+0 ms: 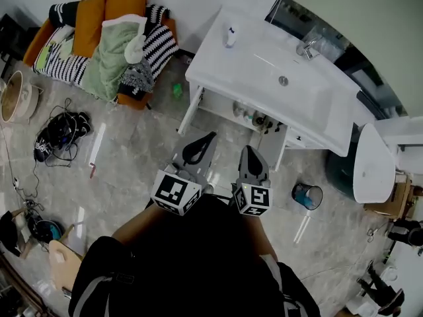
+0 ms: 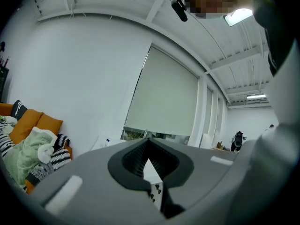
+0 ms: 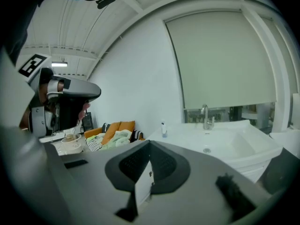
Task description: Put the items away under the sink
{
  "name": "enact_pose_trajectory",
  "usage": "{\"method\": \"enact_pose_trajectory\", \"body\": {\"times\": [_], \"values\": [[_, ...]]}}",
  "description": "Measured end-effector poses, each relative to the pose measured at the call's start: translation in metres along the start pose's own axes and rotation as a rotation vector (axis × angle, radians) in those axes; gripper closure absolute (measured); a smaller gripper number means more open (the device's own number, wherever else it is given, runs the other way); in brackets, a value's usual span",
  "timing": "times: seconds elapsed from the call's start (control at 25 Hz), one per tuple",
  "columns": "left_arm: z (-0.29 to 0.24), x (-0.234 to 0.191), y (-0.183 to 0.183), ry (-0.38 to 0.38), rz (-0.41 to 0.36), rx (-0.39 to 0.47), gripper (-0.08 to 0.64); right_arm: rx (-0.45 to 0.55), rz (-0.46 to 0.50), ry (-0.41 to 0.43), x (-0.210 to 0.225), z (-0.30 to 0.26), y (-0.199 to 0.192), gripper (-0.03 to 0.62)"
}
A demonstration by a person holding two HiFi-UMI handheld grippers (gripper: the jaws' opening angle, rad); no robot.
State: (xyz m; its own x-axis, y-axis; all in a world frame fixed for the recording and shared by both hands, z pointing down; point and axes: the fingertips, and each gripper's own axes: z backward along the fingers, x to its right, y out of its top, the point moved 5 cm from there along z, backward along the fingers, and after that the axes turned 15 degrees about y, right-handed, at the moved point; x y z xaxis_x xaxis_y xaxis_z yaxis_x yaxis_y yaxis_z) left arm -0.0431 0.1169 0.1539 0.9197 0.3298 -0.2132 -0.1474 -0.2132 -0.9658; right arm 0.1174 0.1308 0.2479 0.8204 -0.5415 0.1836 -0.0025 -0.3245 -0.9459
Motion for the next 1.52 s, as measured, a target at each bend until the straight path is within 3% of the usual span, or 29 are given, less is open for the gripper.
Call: {"method": "enact_pose_trajectory", "body": {"times": [0.4, 0.76, 1.16, 1.52], "values": [[-0.05, -0.09, 0.03, -0.025, 0.008, -0.003, 0.554, 0.022, 0.01, -0.049, 0.0, -0.099, 0.04, 0.577], [-0.074, -0.127, 0.037, -0.001, 0.057, -0.014, 0.554, 0.004, 0.016, -0.047, 0.001, -0.145, 0.051, 0.577], [-0.144, -0.145, 0.049, 0.093, 0.051, 0.009, 0.554, 0.005, 0.011, 0.026, 0.064, -0.223, 0.069, 0.577], [-0.236, -0.157, 0.057, 0.155, 0.047, -0.036, 0.554, -0.021, 0.03, 0.109, 0.137, -0.304, 0.092, 0.577]]}}
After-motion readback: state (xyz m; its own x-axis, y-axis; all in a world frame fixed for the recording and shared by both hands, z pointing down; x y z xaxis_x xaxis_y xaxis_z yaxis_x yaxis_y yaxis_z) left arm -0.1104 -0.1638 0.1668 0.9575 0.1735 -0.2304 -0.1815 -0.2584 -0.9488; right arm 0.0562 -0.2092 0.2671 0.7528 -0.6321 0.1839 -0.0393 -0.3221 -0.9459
